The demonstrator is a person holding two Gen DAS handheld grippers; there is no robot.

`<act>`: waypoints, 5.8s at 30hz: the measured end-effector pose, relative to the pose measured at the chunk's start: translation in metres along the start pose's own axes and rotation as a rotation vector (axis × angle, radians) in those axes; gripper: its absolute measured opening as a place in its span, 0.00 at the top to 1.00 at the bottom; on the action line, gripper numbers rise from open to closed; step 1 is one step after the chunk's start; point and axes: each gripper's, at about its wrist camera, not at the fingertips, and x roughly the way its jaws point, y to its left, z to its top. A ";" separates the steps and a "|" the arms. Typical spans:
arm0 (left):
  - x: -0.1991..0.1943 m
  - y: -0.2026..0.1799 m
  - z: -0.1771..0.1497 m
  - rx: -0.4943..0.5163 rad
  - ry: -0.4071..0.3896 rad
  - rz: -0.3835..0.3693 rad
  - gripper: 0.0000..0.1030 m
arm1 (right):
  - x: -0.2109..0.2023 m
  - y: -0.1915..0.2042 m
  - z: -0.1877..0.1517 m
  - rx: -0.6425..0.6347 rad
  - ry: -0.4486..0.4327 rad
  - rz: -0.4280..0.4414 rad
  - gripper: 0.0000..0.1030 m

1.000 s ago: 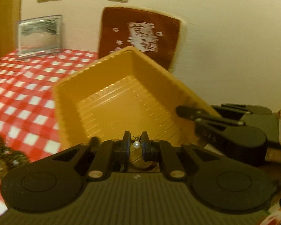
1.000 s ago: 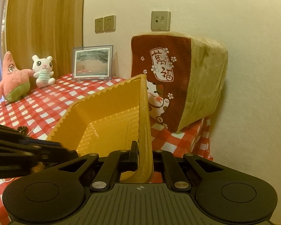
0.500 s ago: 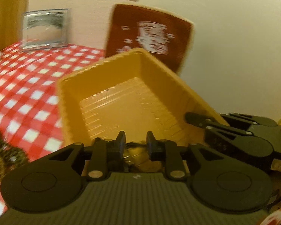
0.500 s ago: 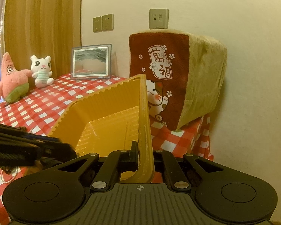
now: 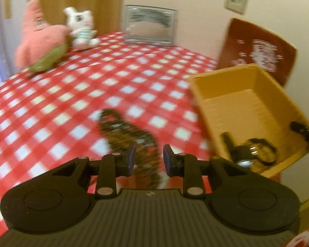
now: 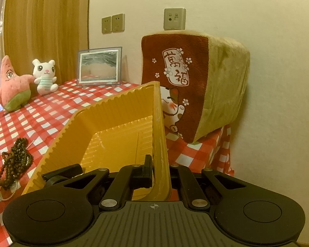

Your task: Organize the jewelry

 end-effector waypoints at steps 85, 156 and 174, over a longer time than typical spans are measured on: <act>-0.054 0.043 0.027 0.034 -0.067 0.041 0.97 | -0.001 0.001 -0.003 -0.002 0.004 0.003 0.95; -0.018 0.007 -0.009 -0.050 0.065 0.064 0.68 | 0.005 0.000 0.001 -0.001 0.021 -0.002 0.95; 0.038 -0.007 -0.016 -0.045 0.150 0.001 0.68 | 0.004 0.001 0.000 -0.009 0.027 -0.002 0.95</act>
